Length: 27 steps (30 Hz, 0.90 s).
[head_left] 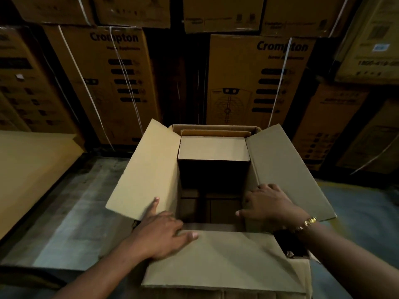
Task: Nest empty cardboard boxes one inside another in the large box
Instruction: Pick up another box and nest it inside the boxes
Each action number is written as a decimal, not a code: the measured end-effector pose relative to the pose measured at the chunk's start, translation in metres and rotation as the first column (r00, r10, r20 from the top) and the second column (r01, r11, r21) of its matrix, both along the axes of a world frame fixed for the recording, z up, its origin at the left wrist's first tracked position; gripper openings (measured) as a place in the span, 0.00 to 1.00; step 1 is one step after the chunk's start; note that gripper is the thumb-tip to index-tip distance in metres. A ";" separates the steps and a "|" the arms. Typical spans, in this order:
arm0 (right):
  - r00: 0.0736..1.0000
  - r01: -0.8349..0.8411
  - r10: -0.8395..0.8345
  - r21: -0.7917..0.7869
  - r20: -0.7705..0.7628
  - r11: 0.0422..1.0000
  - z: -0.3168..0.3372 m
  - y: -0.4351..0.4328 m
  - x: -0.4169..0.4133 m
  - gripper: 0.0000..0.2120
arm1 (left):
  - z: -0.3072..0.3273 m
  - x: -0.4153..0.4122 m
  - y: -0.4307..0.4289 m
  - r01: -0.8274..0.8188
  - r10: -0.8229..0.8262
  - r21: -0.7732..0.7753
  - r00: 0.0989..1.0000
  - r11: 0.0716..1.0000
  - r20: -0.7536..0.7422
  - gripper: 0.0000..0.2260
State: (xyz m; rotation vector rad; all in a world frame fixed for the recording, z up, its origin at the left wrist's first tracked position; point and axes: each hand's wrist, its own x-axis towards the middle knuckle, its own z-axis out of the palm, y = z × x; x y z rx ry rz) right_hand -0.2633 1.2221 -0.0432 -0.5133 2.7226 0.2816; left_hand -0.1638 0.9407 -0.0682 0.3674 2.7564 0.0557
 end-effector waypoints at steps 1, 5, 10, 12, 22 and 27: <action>0.999 0.018 -0.016 -0.033 0.035 0.999 -0.002 -0.005 -0.017 0.34 | 0.001 -0.004 0.001 0.005 -0.005 0.006 1.000 1.000 0.026 0.38; 0.973 0.125 -0.087 -0.173 0.212 0.977 -0.024 -0.029 -0.083 0.40 | 0.008 -0.042 0.009 0.041 -0.034 -0.067 0.994 0.997 0.107 0.34; 0.961 0.216 -0.187 -0.138 0.202 0.967 -0.058 -0.051 -0.126 0.42 | -0.009 -0.134 0.028 -0.017 0.024 -0.087 0.997 0.996 0.074 0.35; 0.963 0.231 -0.207 -0.137 0.172 0.963 -0.067 -0.056 -0.130 0.41 | -0.024 -0.164 0.029 -0.107 0.112 -0.068 0.991 0.992 0.071 0.40; 0.925 0.116 -0.225 -0.336 -0.306 0.935 -0.035 -0.041 -0.203 0.44 | 0.009 -0.278 0.011 -0.246 0.284 0.171 0.924 0.954 -0.255 0.43; 0.891 0.181 -0.355 -0.493 -0.284 0.851 -0.022 -0.034 -0.256 0.44 | 0.011 -0.332 0.000 -0.295 0.373 0.278 0.882 0.914 -0.289 0.43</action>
